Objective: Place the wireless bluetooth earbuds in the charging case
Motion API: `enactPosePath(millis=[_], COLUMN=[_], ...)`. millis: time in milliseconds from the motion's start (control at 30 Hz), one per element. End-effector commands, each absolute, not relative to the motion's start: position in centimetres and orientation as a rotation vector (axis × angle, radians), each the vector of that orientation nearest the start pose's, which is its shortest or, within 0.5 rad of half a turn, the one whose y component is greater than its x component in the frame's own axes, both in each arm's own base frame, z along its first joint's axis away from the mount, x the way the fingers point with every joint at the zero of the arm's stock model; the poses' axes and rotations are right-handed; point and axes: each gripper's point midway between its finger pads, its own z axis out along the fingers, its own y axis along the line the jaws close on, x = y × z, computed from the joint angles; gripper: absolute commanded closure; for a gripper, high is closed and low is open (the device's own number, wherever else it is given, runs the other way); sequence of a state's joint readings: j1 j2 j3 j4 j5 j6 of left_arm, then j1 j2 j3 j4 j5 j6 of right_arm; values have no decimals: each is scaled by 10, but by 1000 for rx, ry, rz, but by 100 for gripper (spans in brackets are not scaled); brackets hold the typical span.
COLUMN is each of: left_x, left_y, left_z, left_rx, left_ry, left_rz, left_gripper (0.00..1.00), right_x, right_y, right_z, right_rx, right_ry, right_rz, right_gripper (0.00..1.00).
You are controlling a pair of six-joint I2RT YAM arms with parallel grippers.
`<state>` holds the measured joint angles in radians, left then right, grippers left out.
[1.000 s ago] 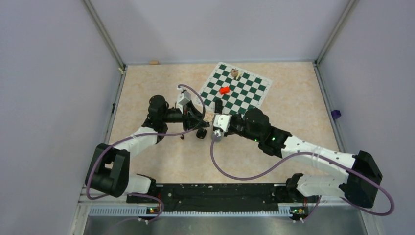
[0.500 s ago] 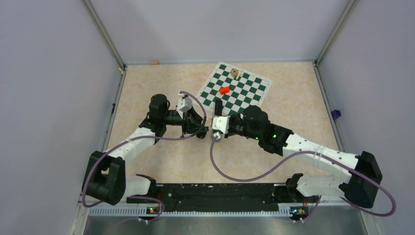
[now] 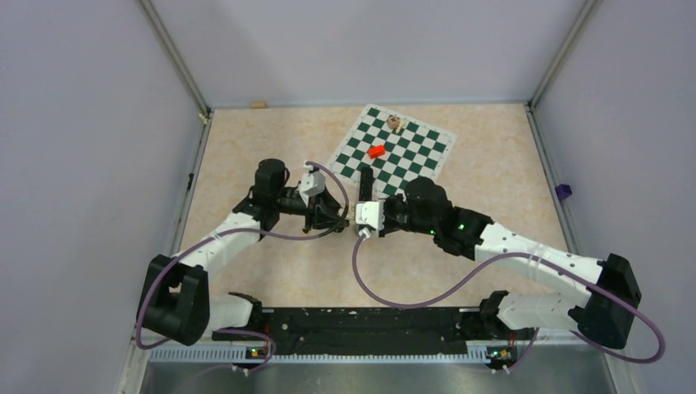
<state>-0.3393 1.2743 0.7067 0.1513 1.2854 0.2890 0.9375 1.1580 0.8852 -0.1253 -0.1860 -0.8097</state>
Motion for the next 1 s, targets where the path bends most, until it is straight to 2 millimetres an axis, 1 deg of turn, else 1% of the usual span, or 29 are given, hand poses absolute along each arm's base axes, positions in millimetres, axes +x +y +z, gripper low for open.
enactPosePath(millis=[0, 233, 333, 433, 500, 567, 600, 633, 733, 767, 833, 900, 967], left_x=[215, 214, 215, 218, 222, 226, 228, 230, 237, 239, 246, 255, 265], left_y=[-255, -256, -257, -255, -253, -249, -247, -245, -237, -234, -227, -217, -203], left_z=[216, 216, 215, 217, 218, 222, 223, 225, 229, 230, 232, 234, 236], left_rx=[1355, 1361, 1359, 1351, 1339, 1315, 1302, 1288, 1256, 1248, 1226, 1198, 1158], left_ry=[1226, 1224, 1231, 1238, 1244, 1254, 1257, 1261, 1261, 1261, 1272, 1294, 1320], left_rz=[-1241, -1242, -1244, -1228, -1215, -1215, -1214, -1214, -1194, -1183, -1163, -1143, -1115], left_gripper=[100, 100, 100, 100, 100, 100, 100, 100, 100, 100, 100, 100, 100], right_x=[226, 224, 230, 239, 242, 243, 241, 238, 225, 219, 208, 202, 199], right_y=[317, 318, 315, 304, 292, 278, 271, 263, 247, 244, 241, 242, 244], right_z=[252, 249, 249, 254, 261, 259, 251, 241, 196, 180, 155, 137, 122], right_rx=[-1560, -1579, -1566, -1549, -1550, -1585, -1628, -1672, -1799, -1845, -1904, -1933, -1965], right_ry=[1108, 1109, 1127, 1140, 1141, 1149, 1155, 1161, 1207, 1226, 1278, 1340, 1399], right_rz=[279, 288, 254, 233, 238, 241, 245, 247, 252, 273, 333, 382, 378], right_gripper=[92, 92, 91, 90, 87, 83, 81, 76, 63, 62, 61, 62, 61])
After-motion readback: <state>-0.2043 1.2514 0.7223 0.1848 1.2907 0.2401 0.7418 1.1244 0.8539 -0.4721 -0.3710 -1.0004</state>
